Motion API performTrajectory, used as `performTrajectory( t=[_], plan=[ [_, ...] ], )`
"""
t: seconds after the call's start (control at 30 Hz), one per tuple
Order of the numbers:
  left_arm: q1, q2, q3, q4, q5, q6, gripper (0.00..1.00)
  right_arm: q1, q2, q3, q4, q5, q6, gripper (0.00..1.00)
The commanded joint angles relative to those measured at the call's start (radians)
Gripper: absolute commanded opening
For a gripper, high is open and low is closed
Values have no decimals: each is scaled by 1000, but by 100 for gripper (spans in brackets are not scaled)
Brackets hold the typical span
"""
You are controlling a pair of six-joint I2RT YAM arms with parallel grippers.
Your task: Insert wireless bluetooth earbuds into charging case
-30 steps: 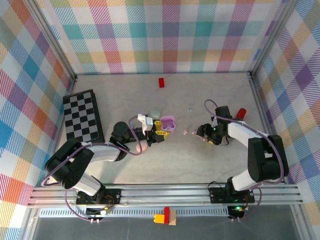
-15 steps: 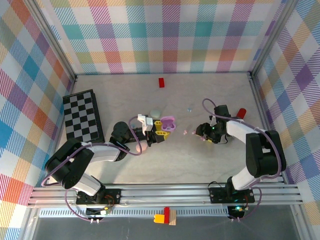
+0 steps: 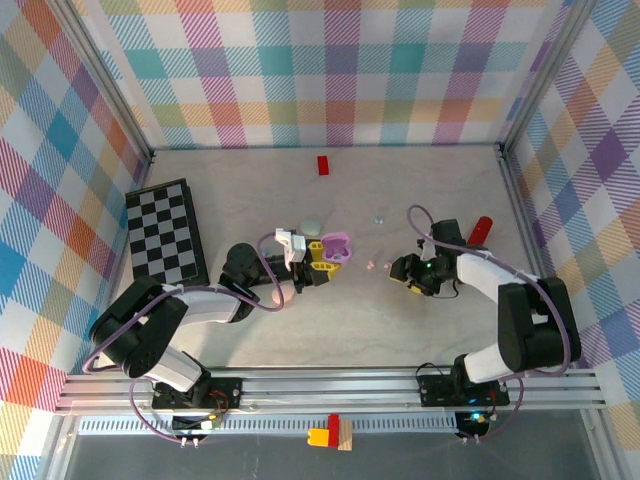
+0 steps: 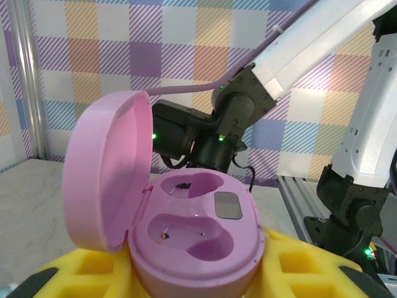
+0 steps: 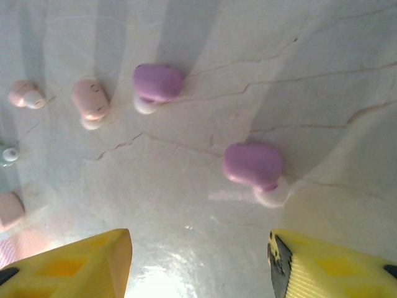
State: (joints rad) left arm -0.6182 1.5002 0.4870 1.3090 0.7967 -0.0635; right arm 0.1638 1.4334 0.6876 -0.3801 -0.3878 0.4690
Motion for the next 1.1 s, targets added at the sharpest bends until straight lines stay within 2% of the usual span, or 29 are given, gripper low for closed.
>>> performTrajectory(
  t=[0.0, 0.17, 0.3, 0.5, 0.7, 0.87, 1.07],
  plan=[
    [13, -8, 12, 35, 35, 10, 35, 3, -60, -20, 47, 12, 19, 59],
    [12, -17, 4, 34, 35, 10, 35, -18, -24, 28, 44, 87, -8, 60],
    [13, -26, -5, 34, 29, 12, 35, -20, 68, 82, 58, 42, -14, 61],
    [12, -38, -13, 33, 25, 12, 35, -18, 112, 51, 99, -41, -10, 61],
    [13, -33, -3, 33, 33, 10, 35, -17, 56, -16, 117, -76, 20, 61],
    [12, -23, 9, 35, 42, 4, 35, -17, 13, -25, 71, -22, -1, 61],
    [12, -21, 12, 35, 44, -2, 35, -17, 46, -1, 73, 16, -40, 69]
  ],
)
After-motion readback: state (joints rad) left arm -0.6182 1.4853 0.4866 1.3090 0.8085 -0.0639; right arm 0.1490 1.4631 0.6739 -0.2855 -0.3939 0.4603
